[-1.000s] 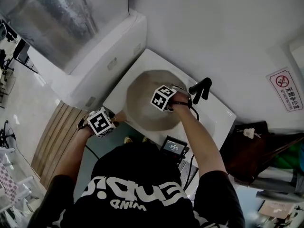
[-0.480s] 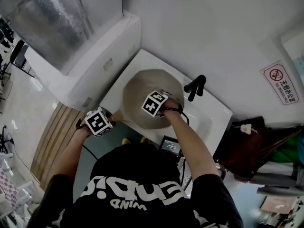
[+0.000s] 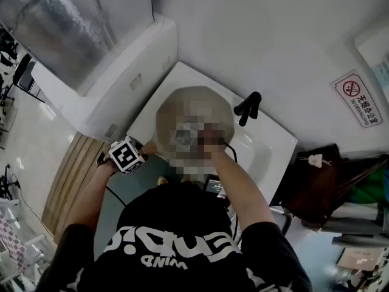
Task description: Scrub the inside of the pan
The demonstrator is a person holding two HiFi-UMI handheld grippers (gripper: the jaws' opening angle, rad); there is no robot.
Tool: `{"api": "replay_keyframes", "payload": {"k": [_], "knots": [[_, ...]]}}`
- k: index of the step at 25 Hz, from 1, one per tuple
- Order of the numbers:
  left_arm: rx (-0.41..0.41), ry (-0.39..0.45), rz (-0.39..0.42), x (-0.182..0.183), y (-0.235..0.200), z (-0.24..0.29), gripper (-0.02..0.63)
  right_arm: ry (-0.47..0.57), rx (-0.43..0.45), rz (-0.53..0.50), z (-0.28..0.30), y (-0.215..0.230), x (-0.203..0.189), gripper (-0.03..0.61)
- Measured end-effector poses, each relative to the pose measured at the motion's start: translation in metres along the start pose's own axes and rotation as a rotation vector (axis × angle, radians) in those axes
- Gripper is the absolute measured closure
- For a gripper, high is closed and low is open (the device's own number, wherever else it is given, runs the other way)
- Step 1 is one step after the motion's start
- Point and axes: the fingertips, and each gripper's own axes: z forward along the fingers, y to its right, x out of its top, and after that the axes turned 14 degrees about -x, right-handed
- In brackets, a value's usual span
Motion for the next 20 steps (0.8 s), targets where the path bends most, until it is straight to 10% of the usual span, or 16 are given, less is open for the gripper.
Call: {"api": "replay_keyframes", "payload": {"k": [7, 20], "knots": [[0.007, 0.001, -0.009, -0.002, -0.001, 0.005, 0.456, -0.059, 0.229, 0.054, -0.014, -0.041, -0.014, 0.504], [0.022, -0.003, -0.009, -0.002, -0.001, 0.005, 0.456, 0.123, 0.148, 0.164, -0.05, -0.019, 0.004, 0.504]]}}
